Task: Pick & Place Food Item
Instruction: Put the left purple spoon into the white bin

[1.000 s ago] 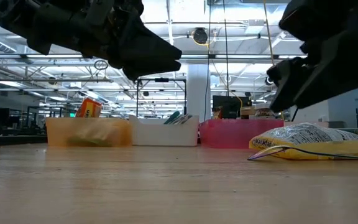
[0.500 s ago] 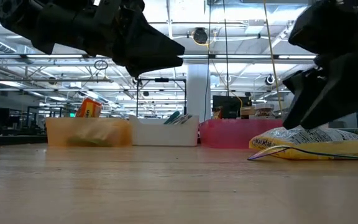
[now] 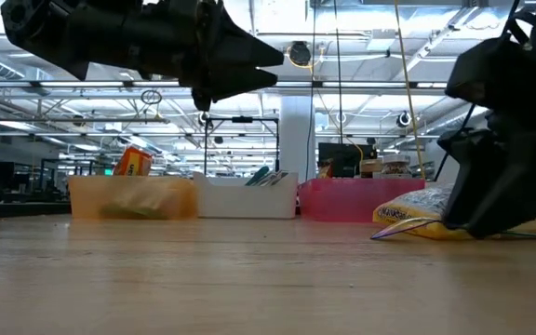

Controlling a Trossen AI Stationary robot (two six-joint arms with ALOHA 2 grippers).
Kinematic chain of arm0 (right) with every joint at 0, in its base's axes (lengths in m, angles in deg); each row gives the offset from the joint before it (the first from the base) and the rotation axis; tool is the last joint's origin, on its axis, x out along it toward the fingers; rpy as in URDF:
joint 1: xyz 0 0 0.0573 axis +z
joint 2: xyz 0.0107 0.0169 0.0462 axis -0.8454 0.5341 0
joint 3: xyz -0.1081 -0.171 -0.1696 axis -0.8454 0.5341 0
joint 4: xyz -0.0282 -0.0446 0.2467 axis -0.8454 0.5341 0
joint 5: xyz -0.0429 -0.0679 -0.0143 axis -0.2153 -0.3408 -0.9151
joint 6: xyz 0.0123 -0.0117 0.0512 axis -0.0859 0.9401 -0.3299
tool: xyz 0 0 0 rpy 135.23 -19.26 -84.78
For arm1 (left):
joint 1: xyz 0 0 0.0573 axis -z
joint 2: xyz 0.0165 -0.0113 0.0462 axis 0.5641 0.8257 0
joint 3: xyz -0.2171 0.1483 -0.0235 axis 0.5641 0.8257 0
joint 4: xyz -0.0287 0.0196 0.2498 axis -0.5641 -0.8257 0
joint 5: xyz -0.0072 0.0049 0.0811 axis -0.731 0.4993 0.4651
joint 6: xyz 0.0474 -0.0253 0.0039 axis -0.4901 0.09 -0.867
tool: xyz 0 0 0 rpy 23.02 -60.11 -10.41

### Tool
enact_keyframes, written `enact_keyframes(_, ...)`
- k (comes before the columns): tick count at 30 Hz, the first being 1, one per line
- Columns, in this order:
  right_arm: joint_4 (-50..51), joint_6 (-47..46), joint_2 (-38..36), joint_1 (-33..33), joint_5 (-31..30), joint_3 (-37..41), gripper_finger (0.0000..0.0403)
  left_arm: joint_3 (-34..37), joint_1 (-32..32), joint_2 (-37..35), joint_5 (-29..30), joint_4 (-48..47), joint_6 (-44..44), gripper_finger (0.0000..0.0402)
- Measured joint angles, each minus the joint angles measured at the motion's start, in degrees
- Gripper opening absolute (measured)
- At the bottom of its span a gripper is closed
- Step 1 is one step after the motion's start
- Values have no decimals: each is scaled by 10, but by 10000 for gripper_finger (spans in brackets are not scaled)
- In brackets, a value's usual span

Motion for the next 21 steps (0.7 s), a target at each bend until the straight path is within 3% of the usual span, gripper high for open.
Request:
enact_keyframes(9,-5,4,20,0,0,-1,125,0,0,0,21,18,41,209)
enact_keyframes(17,-4,54,21,0,6,-1,17,0,5,0,22,15,99,209)
enact_keyframes(21,-4,79,21,0,7,-1,14,0,15,0,22,12,122,209)
